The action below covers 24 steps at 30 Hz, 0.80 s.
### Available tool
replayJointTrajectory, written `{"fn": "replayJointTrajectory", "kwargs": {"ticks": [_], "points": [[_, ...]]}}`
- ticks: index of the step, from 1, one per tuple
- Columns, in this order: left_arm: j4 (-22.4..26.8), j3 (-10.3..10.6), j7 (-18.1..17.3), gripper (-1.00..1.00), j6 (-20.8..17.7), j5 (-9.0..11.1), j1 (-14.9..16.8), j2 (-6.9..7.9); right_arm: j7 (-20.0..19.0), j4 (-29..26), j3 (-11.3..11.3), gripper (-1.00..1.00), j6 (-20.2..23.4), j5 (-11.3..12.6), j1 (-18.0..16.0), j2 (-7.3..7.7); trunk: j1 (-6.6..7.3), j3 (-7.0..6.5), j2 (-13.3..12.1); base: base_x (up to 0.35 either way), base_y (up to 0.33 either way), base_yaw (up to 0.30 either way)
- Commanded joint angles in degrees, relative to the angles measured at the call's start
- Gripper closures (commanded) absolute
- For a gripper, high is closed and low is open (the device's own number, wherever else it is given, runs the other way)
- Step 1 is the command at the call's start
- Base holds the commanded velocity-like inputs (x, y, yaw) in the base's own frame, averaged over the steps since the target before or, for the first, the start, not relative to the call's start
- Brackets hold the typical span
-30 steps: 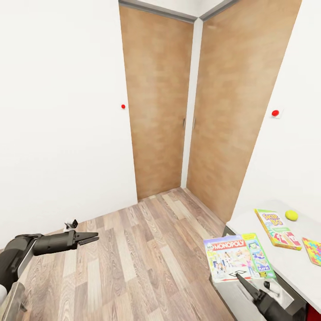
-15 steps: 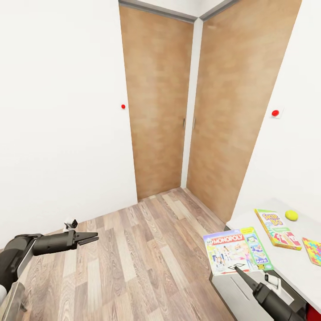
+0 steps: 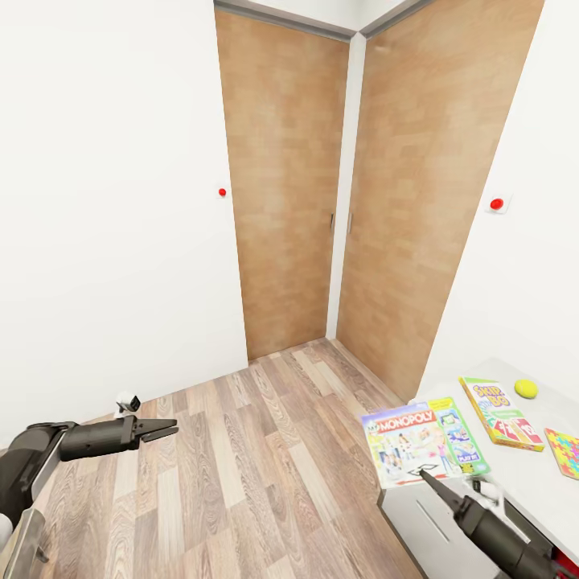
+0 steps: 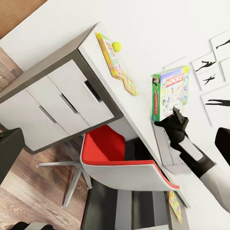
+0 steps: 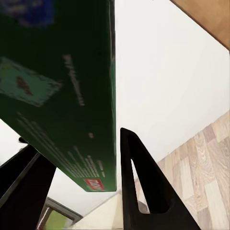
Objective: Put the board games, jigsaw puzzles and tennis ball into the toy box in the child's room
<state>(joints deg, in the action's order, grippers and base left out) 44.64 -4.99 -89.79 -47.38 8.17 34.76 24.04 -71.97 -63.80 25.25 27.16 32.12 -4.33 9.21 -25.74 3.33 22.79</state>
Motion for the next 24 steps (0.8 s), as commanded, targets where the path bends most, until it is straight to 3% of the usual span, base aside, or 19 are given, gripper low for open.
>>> {"fn": "replayJointTrajectory", "kwargs": {"ticks": [1,3,7,12,18,24], "points": [[0.0,0.0,-0.2,-1.0,-0.6,0.0,0.0,-0.01,0.6,-2.4,-0.5,1.0,2.2,-0.1,0.0,-0.04,-0.04,0.14,0.1,0.0,0.0,0.0],[0.0,0.0,-0.2,-1.0,-0.6,0.0,0.0,-0.03,3.3,-5.7,-1.3,1.0,4.9,-0.9,-0.1,-0.39,-0.04,0.14,0.1,0.0,0.0,0.0],[0.0,0.0,-0.2,-1.0,-0.6,0.0,0.0,-0.04,13.2,-13.5,-2.2,1.0,11.9,-2.8,-0.1,-0.98,-0.04,0.14,0.1,0.0,0.0,0.0],[0.0,0.0,-0.2,-1.0,-0.6,0.0,0.0,-0.05,18.7,-19.8,-2.4,1.0,17.7,-3.4,-0.1,-1.66,-0.04,0.14,0.1,0.0,0.0,0.0],[0.0,0.1,-0.2,-1.0,-0.6,0.1,0.0,-0.13,18.8,-21.5,-1.5,1.0,20.4,-2.7,-0.1,-1.98,-0.04,0.14,0.1,0.0,0.0,0.0],[0.0,0.0,-0.2,-1.0,-0.6,0.2,0.0,-0.06,14.5,-22.0,1.1,1.0,20.9,-2.5,-0.1,-2.23,-0.04,-0.01,0.1,0.0,0.0,-0.092]]}}
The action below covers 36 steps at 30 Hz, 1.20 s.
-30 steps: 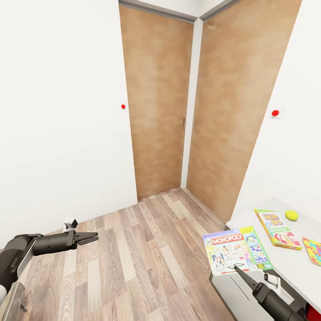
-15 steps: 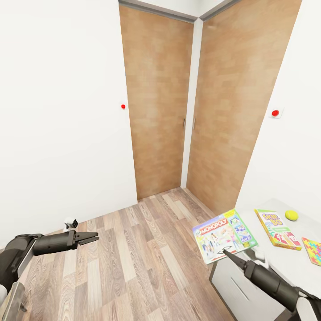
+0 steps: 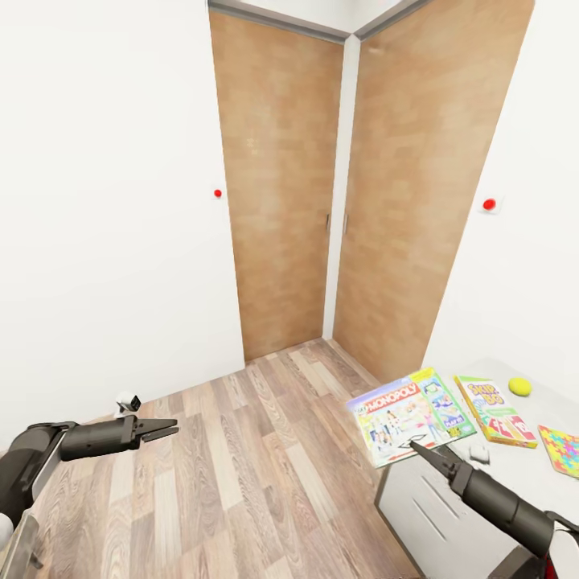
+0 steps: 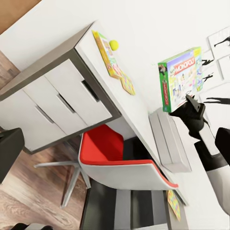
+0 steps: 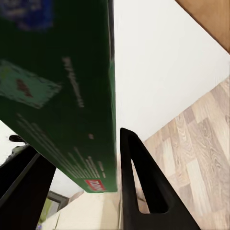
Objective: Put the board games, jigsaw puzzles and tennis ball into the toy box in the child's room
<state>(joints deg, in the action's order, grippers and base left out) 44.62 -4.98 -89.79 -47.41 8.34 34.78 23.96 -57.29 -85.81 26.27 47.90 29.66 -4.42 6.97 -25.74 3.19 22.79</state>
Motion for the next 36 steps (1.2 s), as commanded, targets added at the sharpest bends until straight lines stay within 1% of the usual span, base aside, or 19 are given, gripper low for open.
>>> {"fn": "replayJointTrajectory", "kwargs": {"ticks": [1,3,6,7,8,12,21,36], "points": [[0.0,0.0,-0.2,-1.0,-0.6,0.0,0.0,0.03,-0.7,0.0,0.6,1.0,0.4,-0.1,-0.1,-0.01,-0.04,0.08,0.1,0.0,0.0,-0.206],[0.0,0.0,-0.2,-1.0,-0.7,0.1,0.0,0.03,-1.4,0.0,2.1,1.0,1.0,0.0,-0.1,-0.08,-0.04,-0.02,0.1,0.0,0.0,-0.231],[0.0,0.0,-0.2,-1.0,-0.7,0.1,0.0,-0.03,-1.7,-0.1,3.4,1.0,1.5,0.1,-0.1,-0.07,-0.04,-0.16,0.1,0.0,0.0,-0.243],[0.1,0.1,-0.2,-1.0,-0.7,0.1,0.0,-0.04,-1.8,-0.1,3.8,1.0,1.5,0.5,-0.1,-0.05,-0.04,-0.21,0.1,0.0,0.0,-0.242],[0.0,0.1,-0.2,-1.0,-0.7,0.1,0.0,-0.05,-1.8,-0.1,4.3,1.0,1.6,1.9,-0.1,-0.04,-0.04,-0.23,0.1,0.0,0.0,-0.15],[0.1,0.1,-0.2,-1.0,-0.7,0.1,0.0,-0.01,-1.8,-0.1,4.9,1.0,1.7,4.2,-0.1,0.05,-0.04,-0.28,0.1,0.0,0.0,-0.069],[0.1,0.1,-0.2,-1.0,-0.8,0.0,0.0,-0.05,-1.8,-0.1,4.9,1.0,1.4,4.4,-0.1,-0.11,-0.04,-0.33,0.1,0.0,0.0,-0.035],[0.0,0.0,-0.2,-1.0,-0.8,-0.1,0.0,0.17,-1.8,0.1,4.8,1.0,1.5,4.5,-0.1,-0.12,-0.04,-0.93,0.1,0.0,0.0,-0.24]]}}
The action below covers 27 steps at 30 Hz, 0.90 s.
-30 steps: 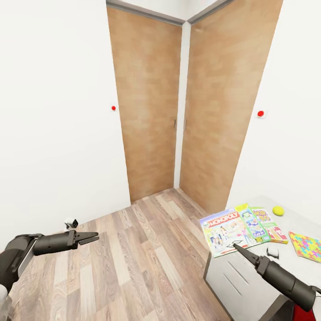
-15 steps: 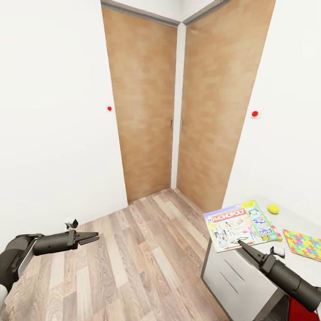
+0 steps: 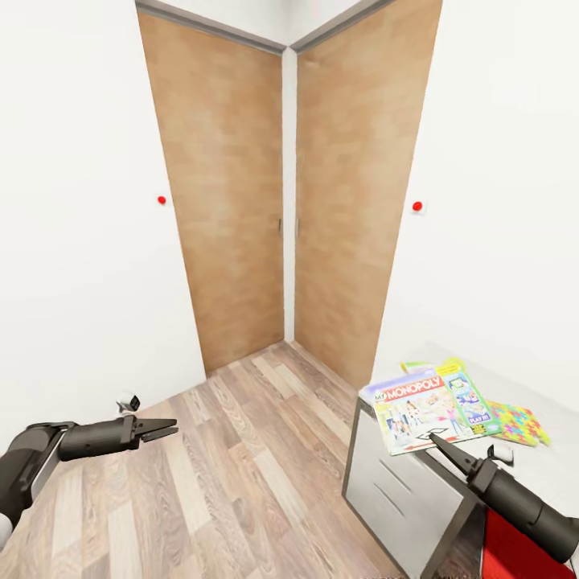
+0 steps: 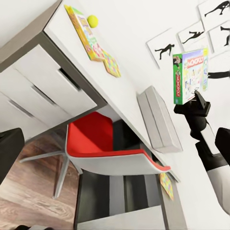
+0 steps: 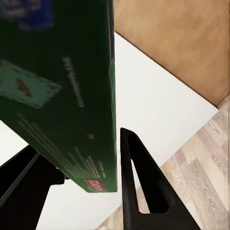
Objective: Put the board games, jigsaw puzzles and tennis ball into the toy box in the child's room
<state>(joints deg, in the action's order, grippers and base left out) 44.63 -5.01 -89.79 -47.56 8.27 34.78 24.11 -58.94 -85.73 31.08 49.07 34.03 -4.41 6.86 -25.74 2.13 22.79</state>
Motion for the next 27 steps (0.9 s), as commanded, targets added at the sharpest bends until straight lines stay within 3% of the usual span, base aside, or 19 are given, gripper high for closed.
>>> {"fn": "replayJointTrajectory", "kwargs": {"ticks": [1,18,27], "points": [[0.0,0.0,-0.2,-1.0,-0.6,0.0,0.0,0.04,-0.1,0.1,0.0,1.0,0.3,0.2,-0.1,0.0,-0.04,0.09,0.1,0.0,0.0,-0.255],[0.0,-0.2,-0.2,-1.0,-0.6,-0.1,0.0,0.14,0.0,0.3,0.2,1.0,0.3,0.2,-0.1,0.08,-0.04,-0.64,0.1,0.0,0.0,-0.255],[0.0,-0.2,-0.2,-1.0,-0.6,-0.1,0.0,0.22,-0.1,0.5,1.9,1.0,0.4,0.2,-0.1,0.09,-0.04,-1.02,0.1,0.0,0.0,-0.255]]}}
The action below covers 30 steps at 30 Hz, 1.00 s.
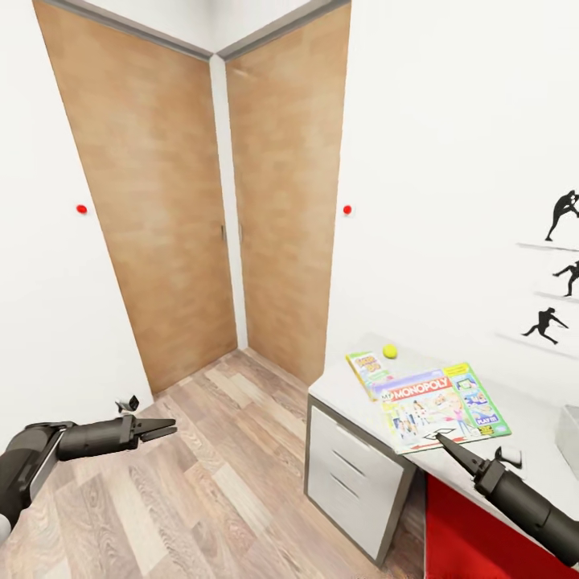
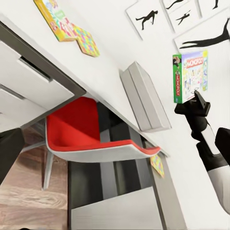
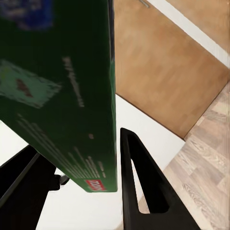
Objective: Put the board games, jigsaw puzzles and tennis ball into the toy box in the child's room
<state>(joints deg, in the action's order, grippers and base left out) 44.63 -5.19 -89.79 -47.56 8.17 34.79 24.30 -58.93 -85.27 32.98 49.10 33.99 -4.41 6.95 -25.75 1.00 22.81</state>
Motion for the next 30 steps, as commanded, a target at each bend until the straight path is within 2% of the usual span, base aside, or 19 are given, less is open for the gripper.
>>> {"fn": "replayJointTrajectory", "kwargs": {"ticks": [1,13,30], "points": [[0.0,0.0,-0.2,-1.0,-0.6,0.0,0.0,0.07,-0.1,0.0,0.1,1.0,0.4,0.3,-0.1,0.0,-0.03,0.06,0.1,0.0,0.0,-0.255],[0.0,0.0,-0.2,-1.0,-0.5,0.0,0.0,1.13,-0.1,0.2,0.4,1.0,0.4,0.3,-0.1,0.0,-0.03,-0.45,0.1,0.0,0.0,-0.255],[0.0,0.1,-0.2,-1.0,-0.5,0.2,0.0,0.99,-0.1,0.3,1.0,1.0,0.4,0.6,-0.1,0.0,-0.03,-1.18,0.1,0.0,0.0,-0.255]]}}
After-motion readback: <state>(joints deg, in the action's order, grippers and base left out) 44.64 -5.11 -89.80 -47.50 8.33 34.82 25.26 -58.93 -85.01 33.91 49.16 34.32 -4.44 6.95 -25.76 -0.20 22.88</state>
